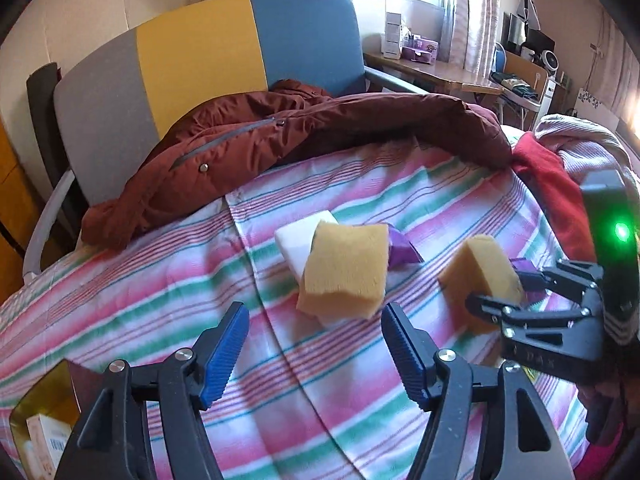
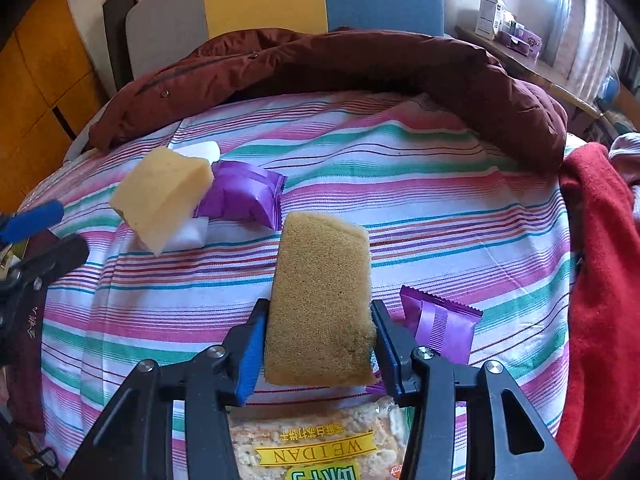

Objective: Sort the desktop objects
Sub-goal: 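Grasp a yellow sponge with the right tool while the left tool grasps another sponge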

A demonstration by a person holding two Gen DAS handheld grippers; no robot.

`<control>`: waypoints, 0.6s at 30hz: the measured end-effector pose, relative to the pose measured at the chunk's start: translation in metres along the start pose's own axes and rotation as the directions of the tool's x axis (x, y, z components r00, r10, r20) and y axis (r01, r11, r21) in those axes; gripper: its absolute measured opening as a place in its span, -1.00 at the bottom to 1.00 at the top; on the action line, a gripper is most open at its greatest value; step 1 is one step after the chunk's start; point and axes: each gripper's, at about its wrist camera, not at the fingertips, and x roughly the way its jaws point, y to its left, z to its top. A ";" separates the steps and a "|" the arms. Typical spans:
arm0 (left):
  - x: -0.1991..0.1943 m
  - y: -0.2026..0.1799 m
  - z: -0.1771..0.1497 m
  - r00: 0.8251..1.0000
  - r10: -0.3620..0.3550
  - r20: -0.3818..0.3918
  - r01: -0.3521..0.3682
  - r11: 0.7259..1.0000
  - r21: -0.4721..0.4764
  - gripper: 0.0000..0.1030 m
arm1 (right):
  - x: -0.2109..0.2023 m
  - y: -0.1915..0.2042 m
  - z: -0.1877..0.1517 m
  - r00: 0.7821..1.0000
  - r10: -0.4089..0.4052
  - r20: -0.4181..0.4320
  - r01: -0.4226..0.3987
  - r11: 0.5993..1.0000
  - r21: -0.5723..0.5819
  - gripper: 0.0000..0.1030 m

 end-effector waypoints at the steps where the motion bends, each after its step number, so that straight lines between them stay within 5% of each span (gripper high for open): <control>1: 0.002 0.000 0.002 1.000 0.003 0.000 -0.003 1.000 0.003 0.36 | 0.000 0.000 0.000 1.000 0.001 0.000 -0.001 1.000 0.000 -0.03; 18: 0.031 -0.011 0.021 1.000 0.001 0.006 -0.002 0.996 0.085 0.64 | 0.004 0.000 0.000 1.000 -0.005 -0.015 0.005 1.000 0.000 0.08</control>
